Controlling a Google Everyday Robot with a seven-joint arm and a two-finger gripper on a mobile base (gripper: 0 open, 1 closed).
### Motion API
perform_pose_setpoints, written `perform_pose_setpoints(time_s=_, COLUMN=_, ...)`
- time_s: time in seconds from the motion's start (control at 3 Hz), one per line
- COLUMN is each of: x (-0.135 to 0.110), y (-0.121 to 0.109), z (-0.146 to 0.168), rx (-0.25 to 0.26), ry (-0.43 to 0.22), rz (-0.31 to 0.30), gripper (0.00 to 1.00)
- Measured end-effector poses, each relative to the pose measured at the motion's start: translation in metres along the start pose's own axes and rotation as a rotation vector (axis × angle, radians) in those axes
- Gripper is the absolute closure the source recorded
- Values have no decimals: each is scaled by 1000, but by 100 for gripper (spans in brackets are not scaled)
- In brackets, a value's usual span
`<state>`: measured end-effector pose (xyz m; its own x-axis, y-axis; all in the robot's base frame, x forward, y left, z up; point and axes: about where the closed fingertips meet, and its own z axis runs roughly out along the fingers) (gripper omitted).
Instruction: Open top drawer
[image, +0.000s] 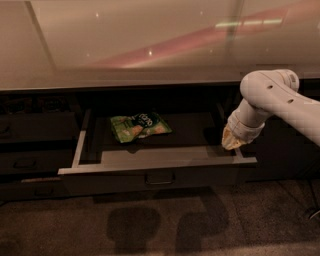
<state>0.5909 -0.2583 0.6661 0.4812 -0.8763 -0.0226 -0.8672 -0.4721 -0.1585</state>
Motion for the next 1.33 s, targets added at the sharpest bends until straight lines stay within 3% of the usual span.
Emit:
perform_pose_setpoints(time_s=0.33, x=0, y=0, z=0, rx=0, ry=0, rz=0, gripper=81)
perform_pose_setpoints(time_s=1.33, x=0, y=0, z=0, rx=0, ry=0, rz=0, gripper=11)
